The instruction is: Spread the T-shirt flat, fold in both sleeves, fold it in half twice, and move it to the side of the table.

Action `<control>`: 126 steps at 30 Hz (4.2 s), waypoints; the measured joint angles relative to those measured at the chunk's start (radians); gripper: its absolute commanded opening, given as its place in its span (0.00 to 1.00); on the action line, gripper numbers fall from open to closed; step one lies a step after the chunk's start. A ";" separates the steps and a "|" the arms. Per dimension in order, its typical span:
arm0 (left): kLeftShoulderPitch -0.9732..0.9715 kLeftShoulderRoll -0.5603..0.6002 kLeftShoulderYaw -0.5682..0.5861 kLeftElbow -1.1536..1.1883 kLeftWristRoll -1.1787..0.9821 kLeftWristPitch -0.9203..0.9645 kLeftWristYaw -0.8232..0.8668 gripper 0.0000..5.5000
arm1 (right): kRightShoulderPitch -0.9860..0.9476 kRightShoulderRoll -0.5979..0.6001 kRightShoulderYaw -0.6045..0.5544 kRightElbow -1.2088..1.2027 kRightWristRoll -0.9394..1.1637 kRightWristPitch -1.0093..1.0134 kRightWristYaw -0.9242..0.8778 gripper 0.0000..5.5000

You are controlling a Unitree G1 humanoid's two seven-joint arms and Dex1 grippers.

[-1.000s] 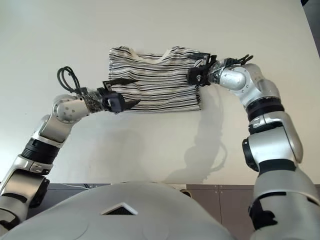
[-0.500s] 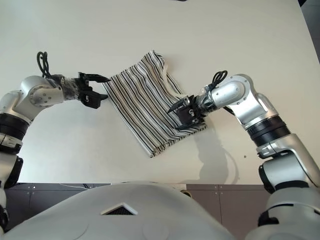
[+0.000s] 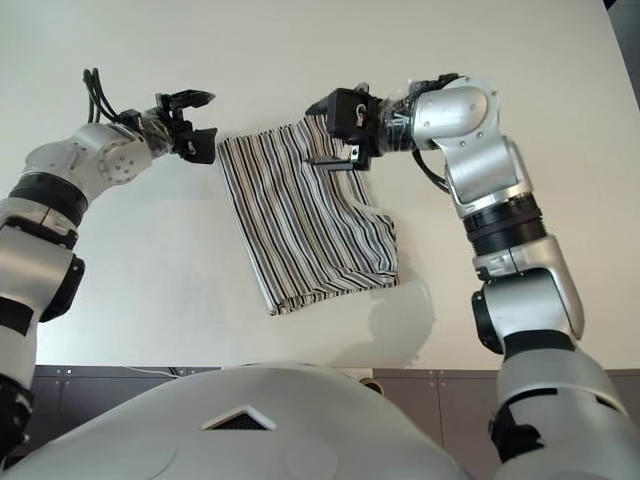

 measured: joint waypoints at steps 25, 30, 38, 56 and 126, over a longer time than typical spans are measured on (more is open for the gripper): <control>0.399 0.046 0.099 -0.533 -0.292 0.009 -0.333 0.54 | -0.176 0.126 0.010 0.747 -0.298 -0.363 -0.343 0.58; 0.394 0.051 0.145 -0.608 -0.345 -0.052 -0.360 0.54 | -0.073 0.055 -0.154 0.449 -0.093 -0.367 -0.222 0.58; 0.632 0.171 0.173 -1.059 -0.549 0.024 -0.560 0.54 | 0.443 -0.165 -0.205 -0.304 0.136 -0.126 0.003 0.58; 0.811 0.324 0.156 -1.023 -0.577 -0.138 -0.663 0.54 | 0.741 -0.303 -0.191 -0.452 0.067 -0.130 0.045 0.58; 0.830 0.319 0.180 -0.931 -0.389 -0.296 -0.502 0.03 | 0.759 -0.379 -0.060 -0.402 -0.828 -0.738 -0.876 0.58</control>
